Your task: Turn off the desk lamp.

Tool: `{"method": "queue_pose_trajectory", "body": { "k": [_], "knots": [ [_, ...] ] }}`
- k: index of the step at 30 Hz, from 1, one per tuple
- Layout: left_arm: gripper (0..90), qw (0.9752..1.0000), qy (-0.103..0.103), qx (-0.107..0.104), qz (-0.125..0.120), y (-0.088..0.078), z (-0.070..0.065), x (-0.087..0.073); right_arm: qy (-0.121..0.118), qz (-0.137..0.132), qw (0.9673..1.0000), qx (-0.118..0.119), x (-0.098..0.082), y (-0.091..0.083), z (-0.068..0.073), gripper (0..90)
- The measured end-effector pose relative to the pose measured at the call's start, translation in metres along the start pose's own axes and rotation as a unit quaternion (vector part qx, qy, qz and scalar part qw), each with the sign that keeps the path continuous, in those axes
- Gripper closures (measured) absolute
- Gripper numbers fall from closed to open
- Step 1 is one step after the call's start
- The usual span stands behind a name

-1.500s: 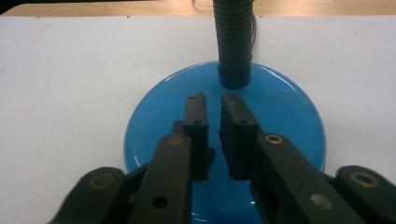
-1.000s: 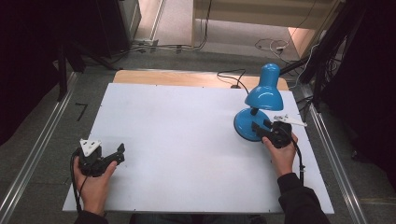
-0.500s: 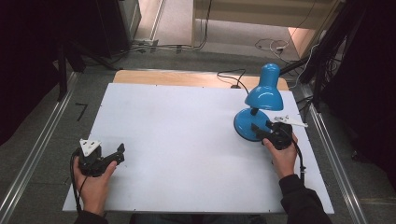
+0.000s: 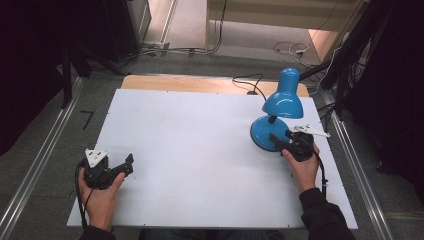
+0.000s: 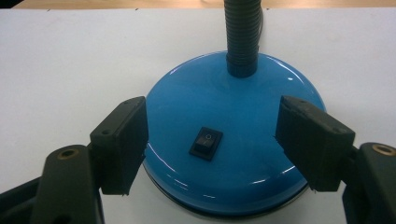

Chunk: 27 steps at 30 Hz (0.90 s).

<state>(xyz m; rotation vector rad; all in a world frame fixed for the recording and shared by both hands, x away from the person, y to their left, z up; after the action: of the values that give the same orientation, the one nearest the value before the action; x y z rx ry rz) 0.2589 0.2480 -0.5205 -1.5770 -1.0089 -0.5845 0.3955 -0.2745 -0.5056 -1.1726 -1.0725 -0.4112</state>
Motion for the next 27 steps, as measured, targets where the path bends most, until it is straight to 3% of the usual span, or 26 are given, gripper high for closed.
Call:
{"method": "queue_pose_trajectory", "body": {
  "k": [27],
  "knots": [
    [15.9,1.0000,-0.004,-0.002,0.000,0.0000,0.0003,0.0001,0.002,0.001,1.0000,0.000,-0.0088,-0.0079,-0.0012,23.7]
  ]
}}
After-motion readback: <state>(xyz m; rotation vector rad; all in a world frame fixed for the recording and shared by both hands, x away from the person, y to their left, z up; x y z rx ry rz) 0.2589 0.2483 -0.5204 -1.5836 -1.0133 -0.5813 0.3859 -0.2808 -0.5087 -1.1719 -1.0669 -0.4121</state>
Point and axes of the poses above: each handheld gripper's, and its own axes: y roughly forward along the jaws, x roughly out of its top, z roughly to its left, the point moved 4 cm from there along y, roughly forward along the jaws, and after that the axes turned 10 degrees about -y, right-handed, at the moved point
